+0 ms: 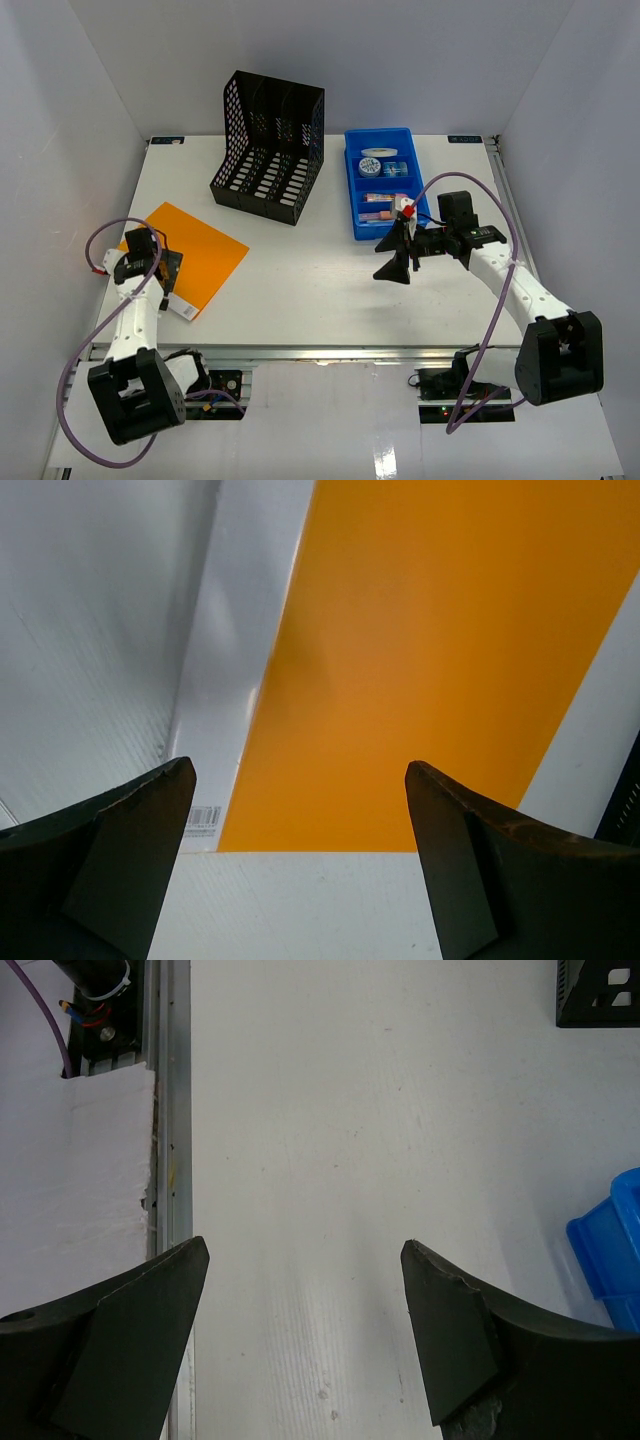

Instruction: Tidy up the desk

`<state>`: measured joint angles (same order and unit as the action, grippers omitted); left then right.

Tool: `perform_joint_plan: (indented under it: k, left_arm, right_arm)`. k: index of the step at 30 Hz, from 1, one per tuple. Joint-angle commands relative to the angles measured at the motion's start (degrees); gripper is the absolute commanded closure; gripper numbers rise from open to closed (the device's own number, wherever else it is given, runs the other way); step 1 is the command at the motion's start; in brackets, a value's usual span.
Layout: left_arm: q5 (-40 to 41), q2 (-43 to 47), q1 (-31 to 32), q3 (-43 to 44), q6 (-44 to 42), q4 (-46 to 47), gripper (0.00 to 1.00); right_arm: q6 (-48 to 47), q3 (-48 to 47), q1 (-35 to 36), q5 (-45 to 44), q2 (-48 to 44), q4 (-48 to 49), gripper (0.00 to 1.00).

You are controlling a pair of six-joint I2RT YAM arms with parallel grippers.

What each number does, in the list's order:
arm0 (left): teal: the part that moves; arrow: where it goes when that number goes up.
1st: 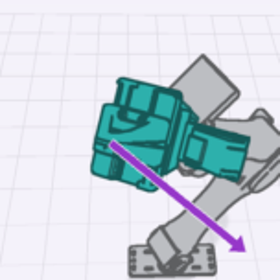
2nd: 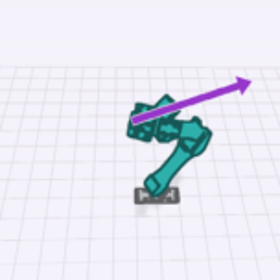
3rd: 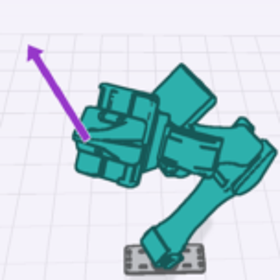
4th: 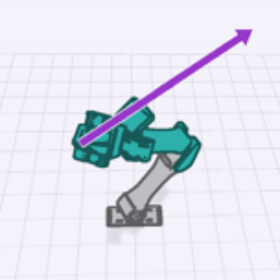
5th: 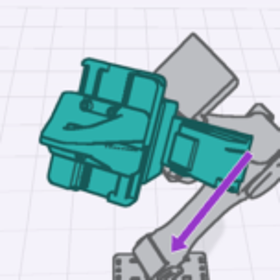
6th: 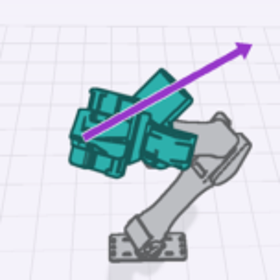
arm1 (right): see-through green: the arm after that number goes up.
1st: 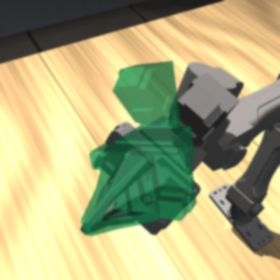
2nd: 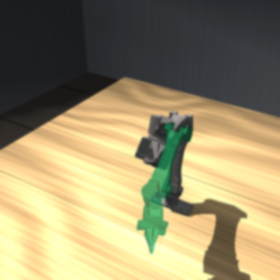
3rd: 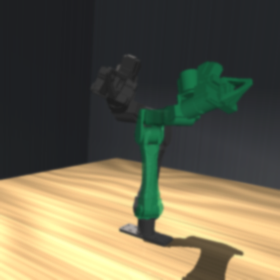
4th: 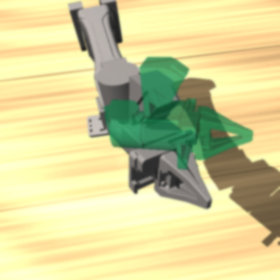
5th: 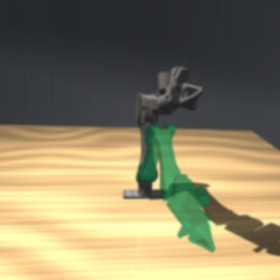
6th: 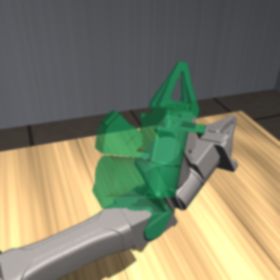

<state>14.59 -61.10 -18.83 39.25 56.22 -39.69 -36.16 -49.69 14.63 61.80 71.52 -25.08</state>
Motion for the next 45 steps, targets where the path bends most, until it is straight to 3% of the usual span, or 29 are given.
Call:
perform_joint_plan:
  k: [1, 5, 18, 22, 26, 30, 40, 45]
  left_arm:
    - [-5.22, -1.81, -5.24, -1.45, -5.90, 5.37, 0.03]
    - [-8.70, -3.92, -9.94, -4.38, -9.37, 9.24, 0.04]
    - [-19.75, -11.59, -14.79, -9.33, -16.47, 21.06, 0.08]
    - [-25.69, -14.35, -17.10, -9.79, -18.11, 23.18, 0.25]
    - [-30.20, -17.76, -18.62, -9.54, -19.46, 24.69, 0.54]
    - [-34.06, -19.51, -20.18, -9.38, -20.91, 25.58, 0.76]
    - [-43.42, -16.44, -20.90, -10.21, -24.06, 28.48, 0.98]
    - [-48.77, -15.23, -20.82, -11.04, -23.64, 29.02, 1.00]
  right_arm:
    - [-0.17, 0.56, -0.13, 0.54, 0.61, 0.82, 0.16]
    - [-0.24, 0.56, -0.13, 0.44, 0.83, 0.81, 0.16]
    - [-1.16, 0.12, -0.13, 1.59, 2.18, -0.64, 0.16]
    - [-1.36, -0.13, -0.13, 1.91, 2.14, -0.92, 0.16]
    - [-1.52, -0.23, -0.13, 2.10, 2.13, -1.26, 0.16]
    - [-2.34, -0.47, -0.13, 2.75, 2.37, -2.49, 0.16]
    - [-4.91, -0.61, 0.23, 2.65, 1.92, -4.42, 0.16]
    - [-8.19, -0.04, 10.94, -7.16, 1.94, -4.31, 0.16]
